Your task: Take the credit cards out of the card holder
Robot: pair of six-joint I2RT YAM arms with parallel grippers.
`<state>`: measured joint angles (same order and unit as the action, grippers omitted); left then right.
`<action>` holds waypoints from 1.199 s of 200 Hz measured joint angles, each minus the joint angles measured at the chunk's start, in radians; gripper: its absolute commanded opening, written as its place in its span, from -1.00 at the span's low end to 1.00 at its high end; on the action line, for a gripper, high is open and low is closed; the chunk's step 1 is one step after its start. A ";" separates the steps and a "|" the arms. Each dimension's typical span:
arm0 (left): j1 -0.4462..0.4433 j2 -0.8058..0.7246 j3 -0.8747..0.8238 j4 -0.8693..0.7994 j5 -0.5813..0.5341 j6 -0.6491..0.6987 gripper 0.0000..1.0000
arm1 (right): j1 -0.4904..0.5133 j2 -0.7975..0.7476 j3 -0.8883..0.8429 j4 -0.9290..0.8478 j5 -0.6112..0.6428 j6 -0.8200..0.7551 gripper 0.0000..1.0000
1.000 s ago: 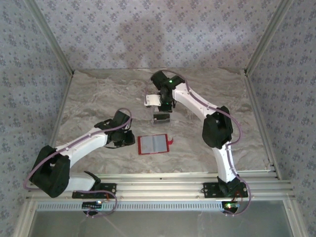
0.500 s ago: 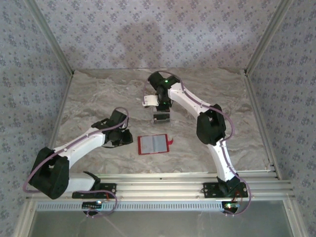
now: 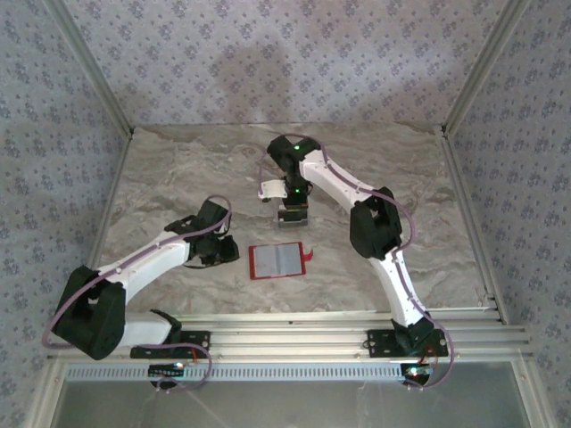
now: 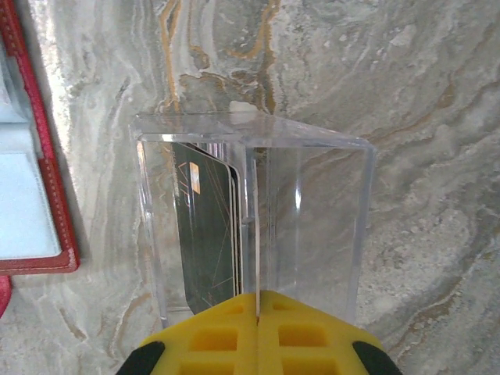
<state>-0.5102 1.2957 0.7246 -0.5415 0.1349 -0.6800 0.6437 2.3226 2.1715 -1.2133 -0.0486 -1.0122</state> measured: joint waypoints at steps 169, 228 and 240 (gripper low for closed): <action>0.006 0.002 0.000 0.005 0.047 0.010 -0.65 | -0.006 -0.173 -0.106 0.188 0.048 0.089 -0.55; 0.011 0.050 0.000 0.090 0.139 -0.003 -0.74 | 0.040 -0.472 -0.502 0.490 0.033 0.552 -0.53; 0.013 0.059 0.000 0.107 0.150 -0.006 -0.75 | 0.062 -0.513 -0.588 0.546 0.024 0.667 -0.54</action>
<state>-0.4973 1.3544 0.7246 -0.4347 0.2844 -0.6857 0.7055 1.8091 1.5837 -0.6674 -0.0246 -0.3454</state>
